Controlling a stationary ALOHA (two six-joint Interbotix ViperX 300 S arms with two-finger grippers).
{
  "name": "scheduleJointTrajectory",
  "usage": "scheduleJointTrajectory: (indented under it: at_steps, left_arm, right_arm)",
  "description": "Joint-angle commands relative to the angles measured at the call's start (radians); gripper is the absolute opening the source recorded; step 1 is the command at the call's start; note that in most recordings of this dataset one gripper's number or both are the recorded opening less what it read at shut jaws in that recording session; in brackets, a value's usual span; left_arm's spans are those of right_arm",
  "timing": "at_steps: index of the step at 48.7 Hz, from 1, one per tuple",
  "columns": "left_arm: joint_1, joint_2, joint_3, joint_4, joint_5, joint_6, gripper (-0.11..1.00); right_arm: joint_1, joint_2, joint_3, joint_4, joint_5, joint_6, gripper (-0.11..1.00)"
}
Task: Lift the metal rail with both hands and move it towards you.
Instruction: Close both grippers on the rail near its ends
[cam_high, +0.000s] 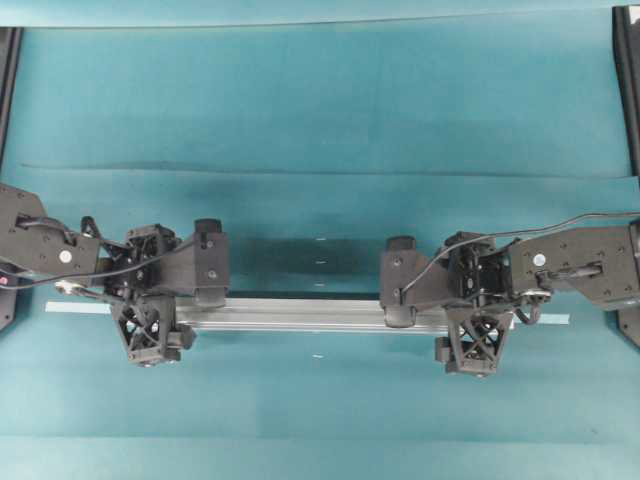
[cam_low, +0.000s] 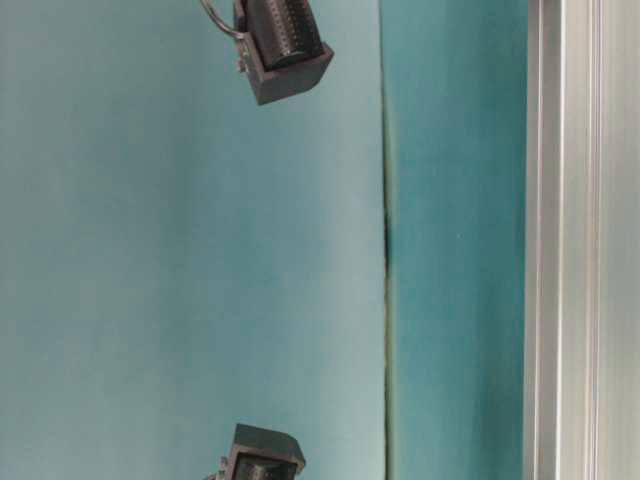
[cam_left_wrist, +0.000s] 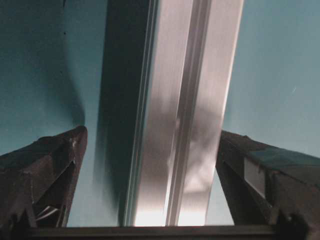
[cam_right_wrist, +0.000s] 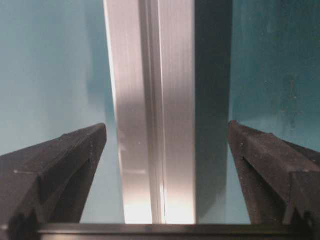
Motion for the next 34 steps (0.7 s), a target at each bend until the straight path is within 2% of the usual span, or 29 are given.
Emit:
scheduleJointTrajectory:
  at_steps: [1, 14, 19, 21, 23, 29, 31, 34]
  left_arm:
    - [-0.003, -0.003, -0.012, 0.002, -0.006, 0.002, 0.97]
    - [-0.003, -0.005, -0.012, 0.002, -0.006, 0.002, 0.95]
    - [-0.003, -0.005, -0.012, 0.002, -0.006, -0.002, 0.88]
    - [-0.003, -0.006, -0.012, 0.002, -0.006, -0.002, 0.8]
    - [-0.003, -0.005, -0.014, 0.002, -0.006, -0.003, 0.69]
    - [-0.003, -0.005, -0.014, 0.002, -0.006, -0.026, 0.35]
    - [-0.003, -0.005, -0.014, 0.002, -0.006, -0.031, 0.32]
    - [-0.003, -0.005, -0.014, 0.002, -0.006, -0.038, 0.32]
  right_arm:
    - [0.002, 0.006, 0.0, 0.003, -0.012, 0.002, 1.0]
    - [0.002, 0.006, 0.002, 0.003, -0.026, 0.002, 0.99]
    - [0.002, 0.008, 0.0, 0.003, -0.026, 0.003, 0.94]
    - [0.002, 0.008, 0.0, 0.003, -0.025, 0.003, 0.89]
    - [0.002, 0.008, -0.002, 0.003, -0.025, 0.002, 0.79]
    - [-0.005, 0.012, -0.005, 0.003, -0.021, -0.003, 0.44]
    - [-0.008, 0.012, -0.005, 0.003, -0.021, 0.0, 0.37]
    - [-0.011, 0.012, -0.005, 0.003, -0.021, 0.003, 0.36]
